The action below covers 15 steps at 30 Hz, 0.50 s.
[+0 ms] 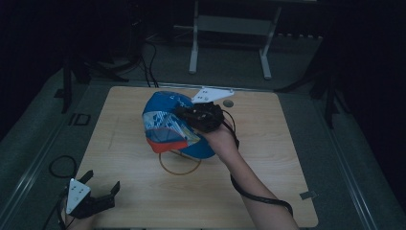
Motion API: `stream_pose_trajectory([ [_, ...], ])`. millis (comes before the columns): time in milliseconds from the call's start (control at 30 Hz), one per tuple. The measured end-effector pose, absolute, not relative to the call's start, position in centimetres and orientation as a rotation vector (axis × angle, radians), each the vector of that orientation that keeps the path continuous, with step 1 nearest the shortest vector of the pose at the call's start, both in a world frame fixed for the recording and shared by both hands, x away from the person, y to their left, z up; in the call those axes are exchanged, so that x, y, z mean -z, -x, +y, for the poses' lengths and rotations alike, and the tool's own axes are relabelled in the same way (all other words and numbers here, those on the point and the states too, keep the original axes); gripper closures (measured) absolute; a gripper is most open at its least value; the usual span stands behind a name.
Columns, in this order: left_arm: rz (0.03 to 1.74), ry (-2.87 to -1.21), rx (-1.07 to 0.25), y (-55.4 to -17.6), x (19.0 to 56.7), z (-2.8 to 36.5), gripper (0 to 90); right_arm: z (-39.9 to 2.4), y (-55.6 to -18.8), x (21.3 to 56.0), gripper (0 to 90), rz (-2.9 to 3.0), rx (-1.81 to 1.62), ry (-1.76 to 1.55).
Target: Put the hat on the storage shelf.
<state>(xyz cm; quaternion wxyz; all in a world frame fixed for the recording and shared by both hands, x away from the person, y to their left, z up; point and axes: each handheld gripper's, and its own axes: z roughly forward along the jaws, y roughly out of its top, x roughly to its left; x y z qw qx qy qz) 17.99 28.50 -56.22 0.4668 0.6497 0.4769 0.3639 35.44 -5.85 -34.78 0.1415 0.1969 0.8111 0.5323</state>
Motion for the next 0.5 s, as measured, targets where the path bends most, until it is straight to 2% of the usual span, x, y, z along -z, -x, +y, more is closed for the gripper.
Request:
stream_pose_trajectory([
  [33,1.169,-1.594,-0.892,-18.0,56.2,28.5,1.2,-6.0,-35.4,34.9,79.9,2.353,-1.544,-0.57],
  [267,1.165,-1.595,-0.888,-17.9,56.2,28.5,1.3,-6.5,-35.1,35.4,65.1,2.358,-1.558,-0.57],
  [400,1.171,-1.592,-0.882,-17.9,56.3,28.6,1.3,-7.5,-34.5,35.4,52.3,2.338,-1.596,-0.582],
  [500,1.171,-1.588,-0.88,-17.9,56.3,28.6,1.3,-8.5,-34.2,35.4,47.4,2.308,-1.625,-0.601],
])
